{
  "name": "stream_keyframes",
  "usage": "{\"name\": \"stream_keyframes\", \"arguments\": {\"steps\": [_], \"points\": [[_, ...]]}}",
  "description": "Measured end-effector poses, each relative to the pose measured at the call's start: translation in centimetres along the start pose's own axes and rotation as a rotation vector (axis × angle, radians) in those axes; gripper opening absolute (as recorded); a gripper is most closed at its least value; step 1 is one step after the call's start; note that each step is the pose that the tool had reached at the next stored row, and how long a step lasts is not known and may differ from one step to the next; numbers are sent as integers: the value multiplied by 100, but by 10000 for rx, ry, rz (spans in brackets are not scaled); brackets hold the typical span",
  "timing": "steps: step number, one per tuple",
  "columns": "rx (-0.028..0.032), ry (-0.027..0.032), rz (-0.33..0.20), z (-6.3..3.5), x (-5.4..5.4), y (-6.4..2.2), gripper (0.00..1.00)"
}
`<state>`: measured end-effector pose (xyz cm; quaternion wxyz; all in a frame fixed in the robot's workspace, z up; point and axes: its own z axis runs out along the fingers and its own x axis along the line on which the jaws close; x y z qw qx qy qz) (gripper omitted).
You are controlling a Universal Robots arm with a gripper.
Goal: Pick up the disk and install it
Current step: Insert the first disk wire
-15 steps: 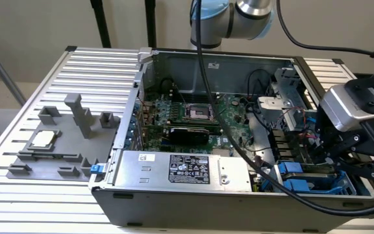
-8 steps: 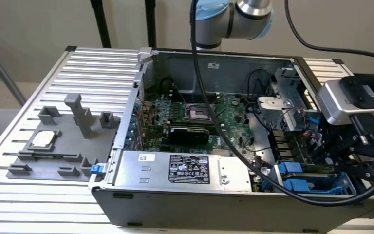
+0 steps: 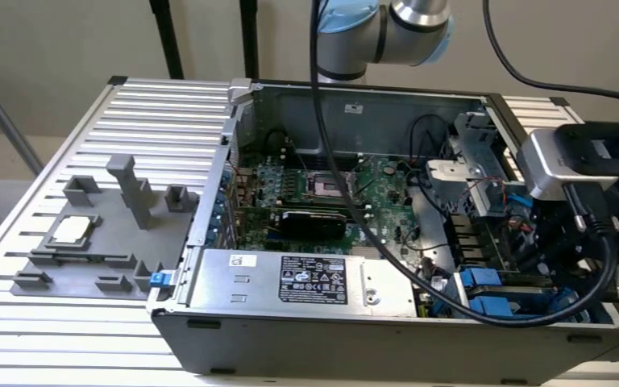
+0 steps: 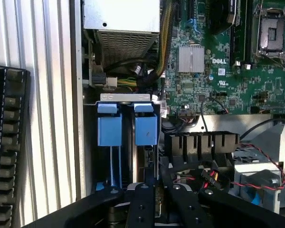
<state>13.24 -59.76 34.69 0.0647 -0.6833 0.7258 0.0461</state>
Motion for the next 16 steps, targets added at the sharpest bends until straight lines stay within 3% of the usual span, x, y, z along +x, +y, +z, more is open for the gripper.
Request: {"name": "stream_keyframes", "arguments": {"steps": [4, 16], "points": [[47, 82, 268, 14, 2, 0, 17], [80, 183, 433, 45, 0, 1, 17]]}}
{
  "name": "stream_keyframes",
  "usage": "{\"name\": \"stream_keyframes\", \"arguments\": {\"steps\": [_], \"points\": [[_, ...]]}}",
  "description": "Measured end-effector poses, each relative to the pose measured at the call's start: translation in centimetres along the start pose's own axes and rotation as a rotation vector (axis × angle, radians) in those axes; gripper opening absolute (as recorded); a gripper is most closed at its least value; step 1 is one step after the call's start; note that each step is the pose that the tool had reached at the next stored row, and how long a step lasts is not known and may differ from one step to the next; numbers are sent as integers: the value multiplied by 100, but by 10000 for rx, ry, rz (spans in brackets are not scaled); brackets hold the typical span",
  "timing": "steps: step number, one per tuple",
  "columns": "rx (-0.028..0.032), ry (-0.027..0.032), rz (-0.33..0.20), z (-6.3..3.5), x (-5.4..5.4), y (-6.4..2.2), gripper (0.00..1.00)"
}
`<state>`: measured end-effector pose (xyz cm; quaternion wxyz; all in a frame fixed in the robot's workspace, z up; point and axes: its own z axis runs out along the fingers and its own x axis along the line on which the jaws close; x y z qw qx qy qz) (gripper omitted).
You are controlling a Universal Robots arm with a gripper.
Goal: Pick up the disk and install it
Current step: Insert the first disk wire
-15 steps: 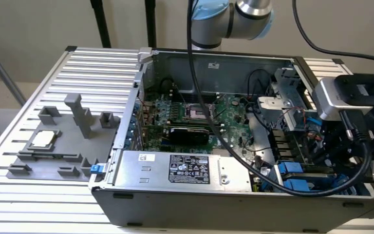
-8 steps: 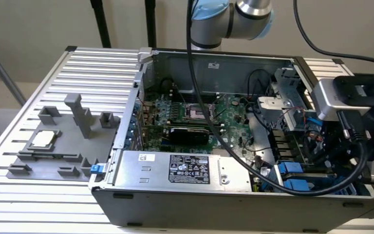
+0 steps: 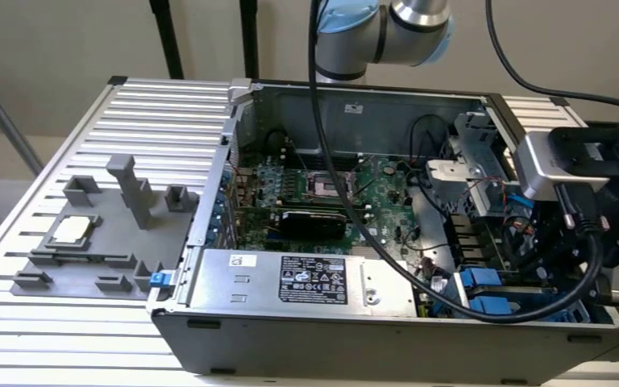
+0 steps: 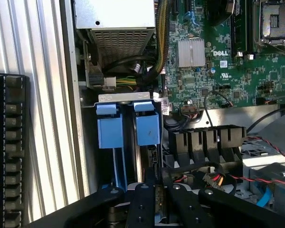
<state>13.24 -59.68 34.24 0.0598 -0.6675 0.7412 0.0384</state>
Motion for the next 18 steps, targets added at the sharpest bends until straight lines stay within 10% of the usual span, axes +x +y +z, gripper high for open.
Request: {"name": "stream_keyframes", "arguments": {"steps": [18], "points": [[19, 77, 66, 30, -35, 5, 17]]}}
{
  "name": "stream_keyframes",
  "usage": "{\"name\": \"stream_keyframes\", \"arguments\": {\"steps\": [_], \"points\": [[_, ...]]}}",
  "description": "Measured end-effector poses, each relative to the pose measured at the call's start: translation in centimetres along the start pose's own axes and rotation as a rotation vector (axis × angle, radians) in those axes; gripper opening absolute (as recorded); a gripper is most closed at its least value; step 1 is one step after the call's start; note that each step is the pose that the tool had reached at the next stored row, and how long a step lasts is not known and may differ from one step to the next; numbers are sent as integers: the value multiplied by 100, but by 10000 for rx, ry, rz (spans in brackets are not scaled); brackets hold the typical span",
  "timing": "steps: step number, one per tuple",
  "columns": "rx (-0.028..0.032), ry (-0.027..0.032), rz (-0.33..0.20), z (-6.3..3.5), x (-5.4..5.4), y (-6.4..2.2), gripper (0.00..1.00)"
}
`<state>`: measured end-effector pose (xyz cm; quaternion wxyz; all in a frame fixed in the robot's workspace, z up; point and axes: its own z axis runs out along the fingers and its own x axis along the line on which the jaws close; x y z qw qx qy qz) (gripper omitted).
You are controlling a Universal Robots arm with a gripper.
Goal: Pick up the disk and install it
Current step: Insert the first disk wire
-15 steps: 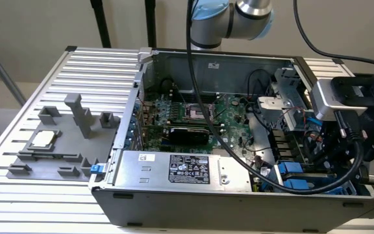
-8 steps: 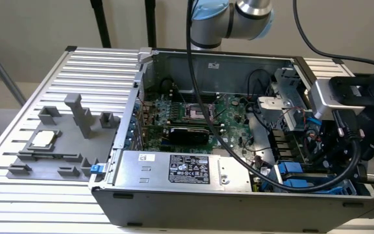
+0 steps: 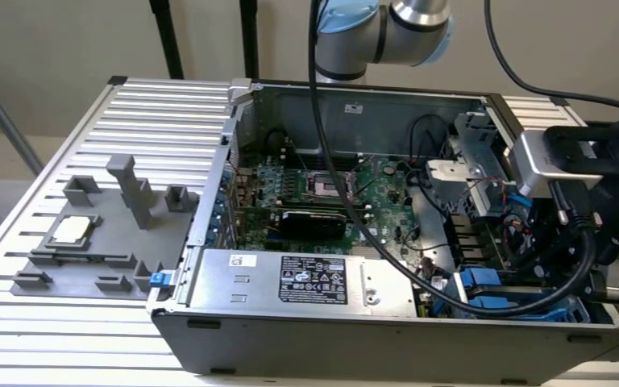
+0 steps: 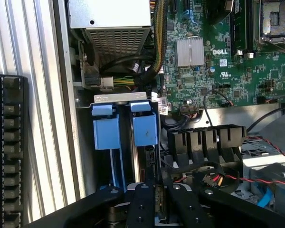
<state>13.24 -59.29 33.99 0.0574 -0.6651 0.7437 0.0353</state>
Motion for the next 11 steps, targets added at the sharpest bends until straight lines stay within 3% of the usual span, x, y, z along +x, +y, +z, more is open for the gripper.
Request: {"name": "stream_keyframes", "arguments": {"steps": [11], "points": [[3, 33, -1, 20, 0, -9, 17]]}}
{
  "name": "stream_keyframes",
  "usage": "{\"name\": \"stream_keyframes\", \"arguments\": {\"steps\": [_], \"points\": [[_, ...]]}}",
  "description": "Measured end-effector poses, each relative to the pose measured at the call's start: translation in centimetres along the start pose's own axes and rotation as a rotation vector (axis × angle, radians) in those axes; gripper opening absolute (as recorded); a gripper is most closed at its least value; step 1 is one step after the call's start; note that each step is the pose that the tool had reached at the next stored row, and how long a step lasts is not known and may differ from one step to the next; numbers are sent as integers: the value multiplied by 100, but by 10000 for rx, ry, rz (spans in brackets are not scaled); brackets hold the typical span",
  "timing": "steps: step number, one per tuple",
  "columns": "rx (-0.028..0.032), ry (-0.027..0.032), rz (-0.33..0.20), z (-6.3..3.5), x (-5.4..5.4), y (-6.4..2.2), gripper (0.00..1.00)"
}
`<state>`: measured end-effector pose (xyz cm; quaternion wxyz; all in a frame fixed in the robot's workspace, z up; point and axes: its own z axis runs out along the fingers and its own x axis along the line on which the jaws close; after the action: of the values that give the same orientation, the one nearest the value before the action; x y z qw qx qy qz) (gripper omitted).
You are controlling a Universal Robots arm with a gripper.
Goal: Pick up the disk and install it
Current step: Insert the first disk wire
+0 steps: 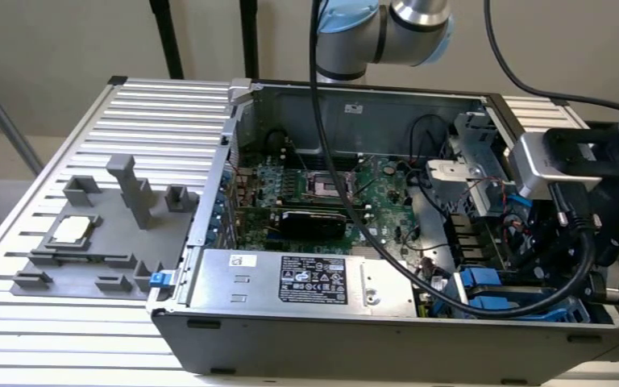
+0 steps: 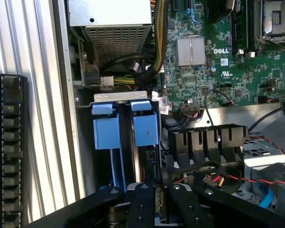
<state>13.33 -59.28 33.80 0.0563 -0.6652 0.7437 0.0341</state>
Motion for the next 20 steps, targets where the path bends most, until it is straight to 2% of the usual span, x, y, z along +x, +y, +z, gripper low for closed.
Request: {"name": "stream_keyframes", "arguments": {"steps": [20], "points": [[5, 41, -1, 49, -15, -14, 17]]}}
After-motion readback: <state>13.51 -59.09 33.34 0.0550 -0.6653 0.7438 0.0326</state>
